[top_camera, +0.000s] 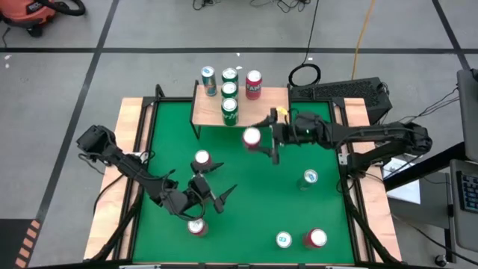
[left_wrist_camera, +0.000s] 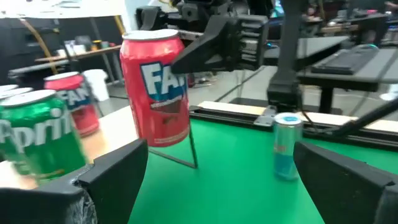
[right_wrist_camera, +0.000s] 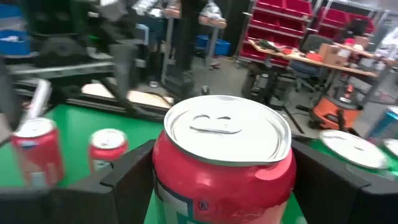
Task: Place canned beverage on shelf
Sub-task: Put the orange soda can on the shelf aligned with the other orange soda can
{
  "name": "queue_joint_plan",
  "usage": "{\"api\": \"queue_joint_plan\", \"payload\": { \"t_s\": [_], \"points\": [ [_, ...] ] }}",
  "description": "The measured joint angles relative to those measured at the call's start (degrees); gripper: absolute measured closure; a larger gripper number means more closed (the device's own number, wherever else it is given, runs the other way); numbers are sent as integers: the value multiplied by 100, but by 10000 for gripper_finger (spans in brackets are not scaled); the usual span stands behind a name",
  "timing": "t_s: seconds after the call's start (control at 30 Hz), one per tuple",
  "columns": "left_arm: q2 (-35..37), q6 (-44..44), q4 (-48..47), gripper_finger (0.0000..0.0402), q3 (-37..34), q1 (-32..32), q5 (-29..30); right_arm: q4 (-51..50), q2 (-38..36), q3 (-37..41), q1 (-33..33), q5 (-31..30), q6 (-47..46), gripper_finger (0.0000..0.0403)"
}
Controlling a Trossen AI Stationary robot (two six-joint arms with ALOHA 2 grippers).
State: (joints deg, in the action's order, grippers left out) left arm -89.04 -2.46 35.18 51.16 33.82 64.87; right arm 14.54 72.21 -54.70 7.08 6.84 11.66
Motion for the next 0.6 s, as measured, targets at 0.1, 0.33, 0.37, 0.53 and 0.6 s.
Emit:
{"api": "queue_joint_plan", "payload": {
  "t_s": [0.1,0.33,0.37,0.53,0.6],
  "points": [
    [99,-60,-18,8,0,-20,65,16,95,0,404,244,-40,101],
    [489,-87,-645,8,0,-37,53,180,399,0,1124,980,-48,100],
    [549,-14,-776,8,0,-37,49,227,453,0,1220,1092,-50,100],
    [800,452,-1348,8,0,-37,8,641,663,0,1674,1572,-311,99],
    [833,503,-1506,8,0,-48,8,671,703,-4,1842,1704,-343,99]
  ]
}}
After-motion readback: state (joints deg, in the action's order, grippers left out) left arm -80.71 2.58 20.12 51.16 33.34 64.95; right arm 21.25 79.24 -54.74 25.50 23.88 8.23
